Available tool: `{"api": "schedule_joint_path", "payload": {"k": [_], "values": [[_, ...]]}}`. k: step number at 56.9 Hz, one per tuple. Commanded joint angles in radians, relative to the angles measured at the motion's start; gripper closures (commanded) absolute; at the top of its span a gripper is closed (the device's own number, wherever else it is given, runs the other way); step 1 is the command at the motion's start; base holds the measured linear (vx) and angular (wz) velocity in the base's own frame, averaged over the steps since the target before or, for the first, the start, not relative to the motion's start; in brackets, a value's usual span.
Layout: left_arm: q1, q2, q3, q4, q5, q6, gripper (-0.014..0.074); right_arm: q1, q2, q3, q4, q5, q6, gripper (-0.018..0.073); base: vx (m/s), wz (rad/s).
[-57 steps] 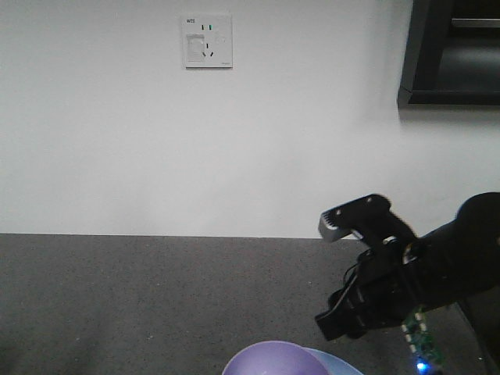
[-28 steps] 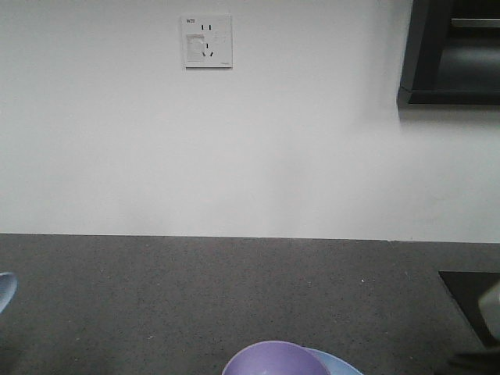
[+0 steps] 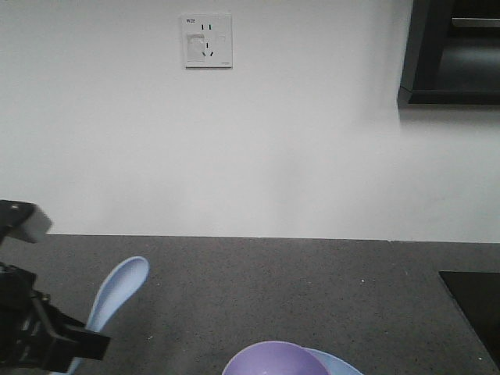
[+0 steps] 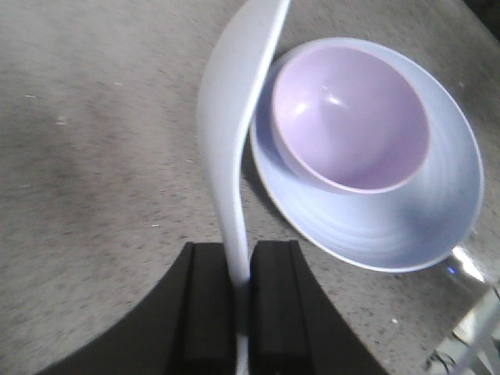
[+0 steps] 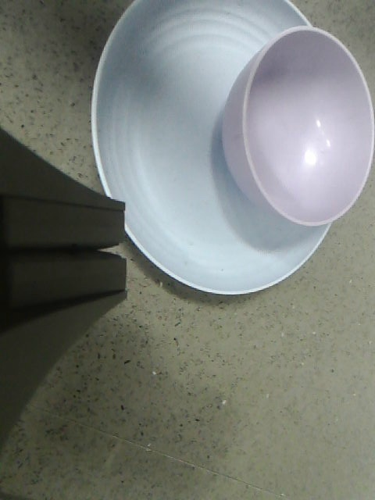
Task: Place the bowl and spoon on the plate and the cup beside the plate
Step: 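Lower the white spoon into the bowl and release with the left gripper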
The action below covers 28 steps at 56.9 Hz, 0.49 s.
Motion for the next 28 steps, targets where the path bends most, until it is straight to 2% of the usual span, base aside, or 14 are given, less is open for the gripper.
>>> {"api": "schedule_joint_path", "payload": {"k": [1,9,14,28], "values": [[-0.069,0.055,-0.070,-0.066,-0.016,0.002,0.0596,0.001,-0.002,-0.029,0.003,-0.098,-0.009,0.0568,0.00,0.00],[-0.184,0.158,-0.139,-0.072,-0.018,-0.008,0.0596,0.001,-0.002,-0.029,0.003,-0.105,-0.009,0.0568,0.00,0.00],[-0.235,0.223,-0.194,-0.073,-0.004,-0.044,0.0596,0.001,-0.002,-0.029,0.002,-0.105,-0.009,0.0568,0.00,0.00],[-0.305,0.384,-0.344,-0.072,0.074,-0.110,0.0593,0.001,-0.002,-0.029,0.002,-0.106,-0.009,0.0568,0.00,0.00]]}}
